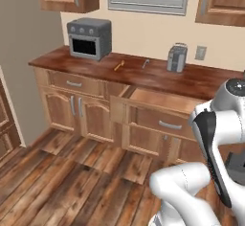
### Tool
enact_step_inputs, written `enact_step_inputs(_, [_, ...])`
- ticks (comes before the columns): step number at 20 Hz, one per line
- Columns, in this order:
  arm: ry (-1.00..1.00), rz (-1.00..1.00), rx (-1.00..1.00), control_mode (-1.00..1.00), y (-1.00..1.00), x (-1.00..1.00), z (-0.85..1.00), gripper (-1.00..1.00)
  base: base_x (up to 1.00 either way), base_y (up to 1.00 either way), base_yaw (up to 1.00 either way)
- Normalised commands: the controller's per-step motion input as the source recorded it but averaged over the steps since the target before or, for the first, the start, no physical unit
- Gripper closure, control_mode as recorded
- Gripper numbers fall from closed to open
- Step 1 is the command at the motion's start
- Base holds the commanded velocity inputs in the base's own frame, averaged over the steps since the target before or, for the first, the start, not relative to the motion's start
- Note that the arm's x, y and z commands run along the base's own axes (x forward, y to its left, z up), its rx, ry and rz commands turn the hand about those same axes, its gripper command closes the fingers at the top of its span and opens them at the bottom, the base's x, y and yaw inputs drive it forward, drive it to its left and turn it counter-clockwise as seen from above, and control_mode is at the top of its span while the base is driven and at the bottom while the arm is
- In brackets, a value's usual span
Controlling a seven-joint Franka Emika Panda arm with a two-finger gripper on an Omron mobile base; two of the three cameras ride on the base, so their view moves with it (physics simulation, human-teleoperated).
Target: Organize the utensils by type. Pick up the wooden spoons from the counter and place them in the open cabinet. Then pick up the metallic utensils from the counter and place them in the open drawer.
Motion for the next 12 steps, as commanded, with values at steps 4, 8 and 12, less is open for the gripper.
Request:
enact_step_inputs(4, [0.00,0.00,0.00,1.00,0.00,0.00,0.00,-1.00,0.17,0.91,-0.39])
enact_step_inputs(8, [0.00,0.00,0.00,1.00,0.00,0.00,0.00,-1.00,0.16,0.96,-0.38])
enact_step_inputs(12, [0.00,0.00,0.00,1.00,0.00,0.00,0.00,-1.00,0.34,1.00,-0.11])
